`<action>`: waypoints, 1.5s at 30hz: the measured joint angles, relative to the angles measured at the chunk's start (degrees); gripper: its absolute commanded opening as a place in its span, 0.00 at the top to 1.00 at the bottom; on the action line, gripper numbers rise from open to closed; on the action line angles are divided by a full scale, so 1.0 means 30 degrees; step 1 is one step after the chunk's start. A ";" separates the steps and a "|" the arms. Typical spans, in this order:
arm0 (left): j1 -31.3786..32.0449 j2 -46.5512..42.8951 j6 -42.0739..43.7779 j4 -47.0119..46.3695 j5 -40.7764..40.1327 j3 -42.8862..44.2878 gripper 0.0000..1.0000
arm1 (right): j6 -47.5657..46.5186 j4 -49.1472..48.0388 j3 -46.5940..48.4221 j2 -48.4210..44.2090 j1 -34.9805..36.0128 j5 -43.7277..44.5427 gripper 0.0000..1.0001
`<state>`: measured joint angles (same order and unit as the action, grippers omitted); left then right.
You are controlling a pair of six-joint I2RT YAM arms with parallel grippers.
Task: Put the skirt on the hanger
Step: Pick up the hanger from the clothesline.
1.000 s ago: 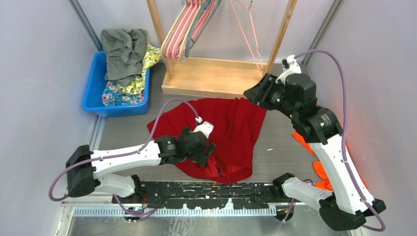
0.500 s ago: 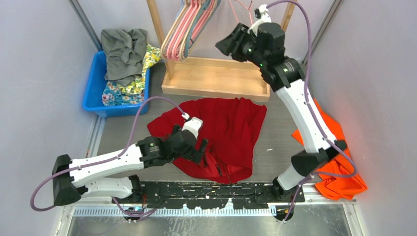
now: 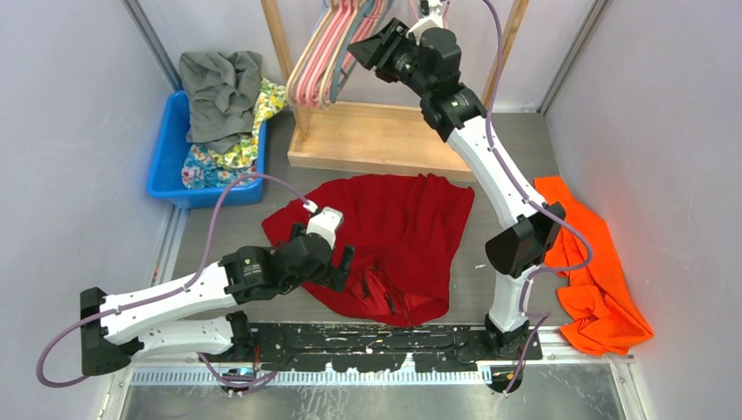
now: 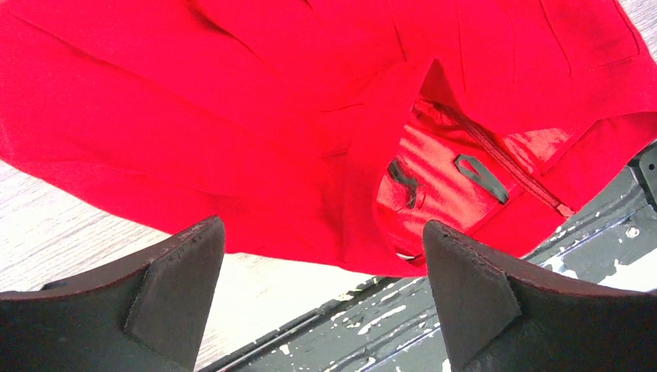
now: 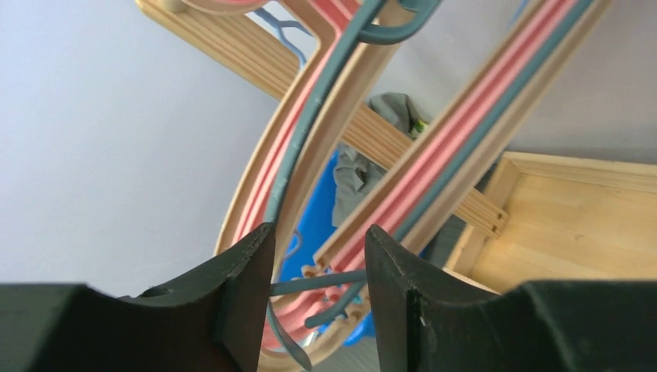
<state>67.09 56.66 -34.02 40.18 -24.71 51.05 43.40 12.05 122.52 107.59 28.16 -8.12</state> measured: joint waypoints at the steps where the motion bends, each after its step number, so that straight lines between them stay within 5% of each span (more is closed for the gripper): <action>1: 0.0000 -0.0138 -0.0029 0.0080 -0.0058 -0.0066 0.02 | 0.0160 -0.0408 0.0051 0.0160 0.0080 -0.0044 0.49; 20: 0.0000 -0.0991 -0.0102 0.0780 -0.0321 -0.0350 0.03 | 0.1479 -0.2259 0.3147 0.2608 0.0576 -0.0175 0.54; 30: -0.0015 -0.1224 -0.0117 0.1020 -0.0423 -0.0459 0.03 | 0.1632 -0.2084 0.3832 0.3286 0.0576 -0.0087 0.70; 39: -0.0015 -0.1523 -0.0160 0.1151 -0.0481 -0.0495 0.03 | 0.1625 -0.1421 0.5763 0.4116 0.0576 -0.0029 0.63; 45: -0.0015 -0.1829 -0.0168 0.1260 -0.0488 -0.0495 0.03 | 0.1625 -0.0998 0.6411 0.4517 0.0576 -0.0007 0.70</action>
<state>67.05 51.18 -34.52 43.97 -26.17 49.56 48.27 9.06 141.75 121.14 29.89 -8.14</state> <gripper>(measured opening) 0.973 0.361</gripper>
